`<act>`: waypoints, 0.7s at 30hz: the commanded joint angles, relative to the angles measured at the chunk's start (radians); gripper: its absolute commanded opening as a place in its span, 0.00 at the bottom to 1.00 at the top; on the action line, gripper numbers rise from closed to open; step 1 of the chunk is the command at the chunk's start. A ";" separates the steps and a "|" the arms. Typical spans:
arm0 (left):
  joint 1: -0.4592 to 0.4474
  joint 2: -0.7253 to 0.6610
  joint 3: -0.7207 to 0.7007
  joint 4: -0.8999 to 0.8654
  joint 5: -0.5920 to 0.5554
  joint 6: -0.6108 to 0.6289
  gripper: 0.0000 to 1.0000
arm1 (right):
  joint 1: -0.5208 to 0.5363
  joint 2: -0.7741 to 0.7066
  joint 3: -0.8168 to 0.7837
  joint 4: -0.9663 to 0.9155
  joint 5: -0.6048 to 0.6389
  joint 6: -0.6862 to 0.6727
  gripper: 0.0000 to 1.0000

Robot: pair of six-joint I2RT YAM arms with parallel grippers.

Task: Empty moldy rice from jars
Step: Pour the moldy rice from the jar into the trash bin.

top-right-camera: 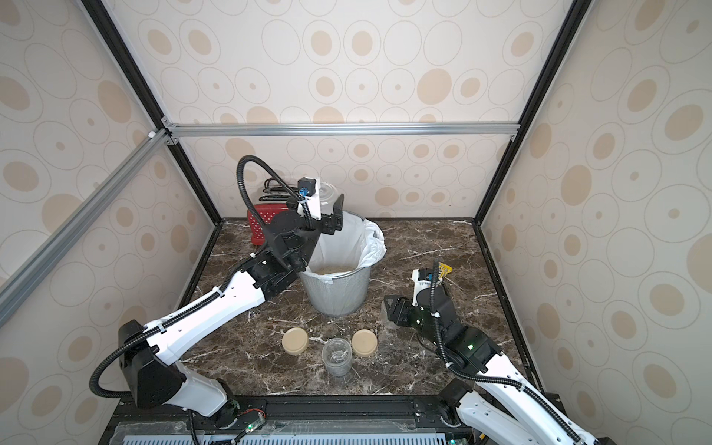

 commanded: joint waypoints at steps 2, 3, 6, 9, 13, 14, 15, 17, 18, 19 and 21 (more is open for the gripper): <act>0.005 -0.044 0.038 0.029 0.017 -0.108 0.44 | 0.006 0.000 0.005 0.010 0.005 0.005 0.66; 0.051 -0.053 0.023 0.022 0.069 -0.214 0.43 | 0.007 0.004 0.008 0.013 0.000 0.007 0.66; 0.060 -0.065 0.004 0.050 0.109 -0.198 0.43 | 0.006 0.007 0.009 0.007 -0.006 0.007 0.66; -0.009 -0.054 0.046 0.009 0.044 -0.054 0.44 | 0.006 0.003 0.007 -0.002 0.012 -0.001 0.66; 0.094 -0.080 -0.003 0.014 0.114 -0.318 0.44 | 0.007 0.008 0.013 0.000 0.011 -0.004 0.66; 0.102 -0.088 -0.021 0.037 0.125 -0.319 0.43 | 0.007 0.009 0.011 0.006 0.006 -0.004 0.66; 0.092 -0.094 -0.020 0.040 0.135 -0.276 0.43 | 0.007 0.010 0.009 0.009 0.003 -0.003 0.66; 0.039 -0.094 0.010 0.003 0.095 -0.156 0.44 | 0.007 0.010 0.004 0.010 0.002 -0.001 0.66; 0.012 -0.092 0.021 -0.004 0.071 -0.105 0.44 | 0.007 0.010 0.001 0.011 0.002 0.001 0.66; 0.009 -0.092 0.025 -0.007 0.067 -0.111 0.45 | 0.007 0.011 -0.002 0.015 0.002 0.001 0.66; 0.054 -0.098 0.017 -0.021 0.083 -0.244 0.45 | 0.007 0.012 -0.005 0.022 -0.003 0.005 0.66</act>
